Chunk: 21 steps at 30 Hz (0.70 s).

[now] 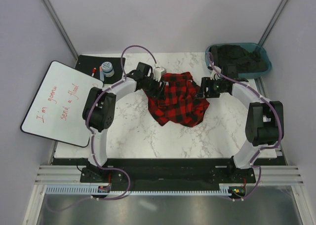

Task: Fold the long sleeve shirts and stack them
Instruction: Move the shirt to the center of the board

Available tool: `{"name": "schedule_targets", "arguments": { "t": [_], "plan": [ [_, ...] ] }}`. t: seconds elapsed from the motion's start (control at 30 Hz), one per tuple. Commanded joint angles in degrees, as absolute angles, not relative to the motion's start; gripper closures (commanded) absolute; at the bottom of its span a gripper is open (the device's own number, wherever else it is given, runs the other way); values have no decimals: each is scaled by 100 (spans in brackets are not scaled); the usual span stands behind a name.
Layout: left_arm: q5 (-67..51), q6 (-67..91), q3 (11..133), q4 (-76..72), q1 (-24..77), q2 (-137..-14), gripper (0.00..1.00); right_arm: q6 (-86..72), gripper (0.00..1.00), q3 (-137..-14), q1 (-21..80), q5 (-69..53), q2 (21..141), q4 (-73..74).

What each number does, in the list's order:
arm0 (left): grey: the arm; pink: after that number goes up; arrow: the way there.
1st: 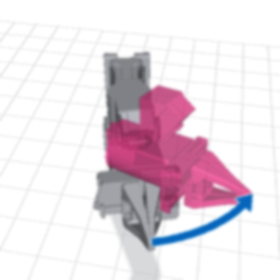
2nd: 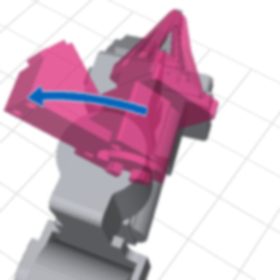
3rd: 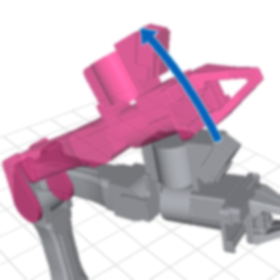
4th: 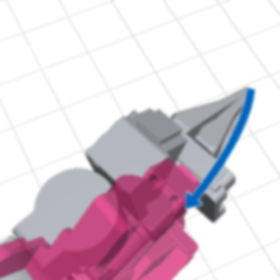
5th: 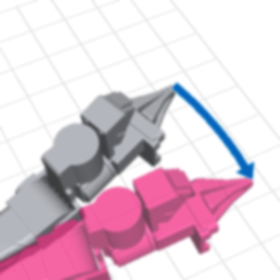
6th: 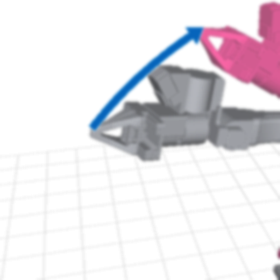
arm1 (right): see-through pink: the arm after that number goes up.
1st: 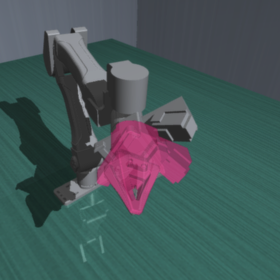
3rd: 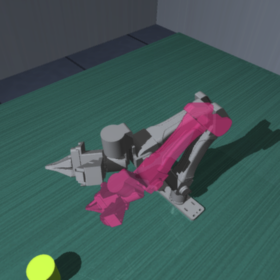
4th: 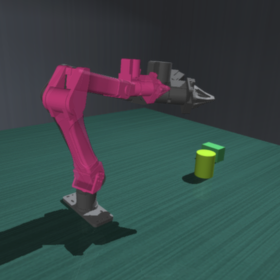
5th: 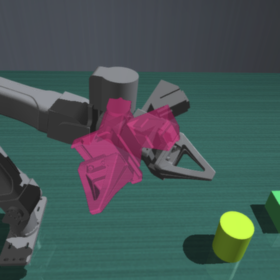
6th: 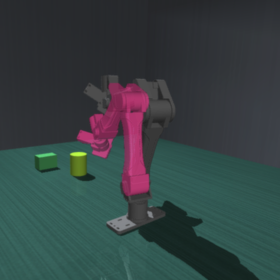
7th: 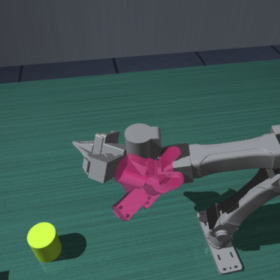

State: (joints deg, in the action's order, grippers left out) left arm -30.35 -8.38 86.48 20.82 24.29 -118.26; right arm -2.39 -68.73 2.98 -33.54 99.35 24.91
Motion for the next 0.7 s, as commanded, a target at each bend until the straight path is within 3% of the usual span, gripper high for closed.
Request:
{"name": "schedule_targets", "arguments": {
  "t": [0.0, 0.1, 0.13, 0.17, 0.23, 0.27, 0.3, 0.33, 0.67],
  "plan": [
    [-3094, -211, 9131, 1837, 2443, -12199, 23, -255, 33, -6891, 272, -3340, 9862, 2496],
    [-3268, -53, 9237, 1837, 2443, -12322, 33, -211, 35, -6820, 272, -3287, 9791, 2531],
    [-3374, -53, 9290, 1846, 2443, -12287, 43, -202, 35, -6812, 272, -3261, 9774, 2531],
    [-3514, -61, 9307, 1863, 2443, -12244, 59, -202, 35, -6803, 281, -3226, 9765, 2531],
    [-3953, -62, 9316, 1881, 2443, -12051, 75, -193, 35, -6829, 238, -3199, 9765, 2575],
    [-4112, -70, 9308, 1933, 2443, -11763, 90, -185, 35, -6873, 203, -3208, 9765, 2584],
    [-4409, -123, 9264, 1951, 2452, -11577, 95, -193, 35, -6908, 159, -3217, 9765, 2619],
    [-4569, -167, 9133, 1977, 2470, -11366, 98, -202, 35, -6934, 45, -3313, 9756, 2645],
    [-5932, -1582, 9035, 3762, 3620, -8817, 98, -44, 29, -7558, -650, -3893, 9423, 3049]
  ]
}}
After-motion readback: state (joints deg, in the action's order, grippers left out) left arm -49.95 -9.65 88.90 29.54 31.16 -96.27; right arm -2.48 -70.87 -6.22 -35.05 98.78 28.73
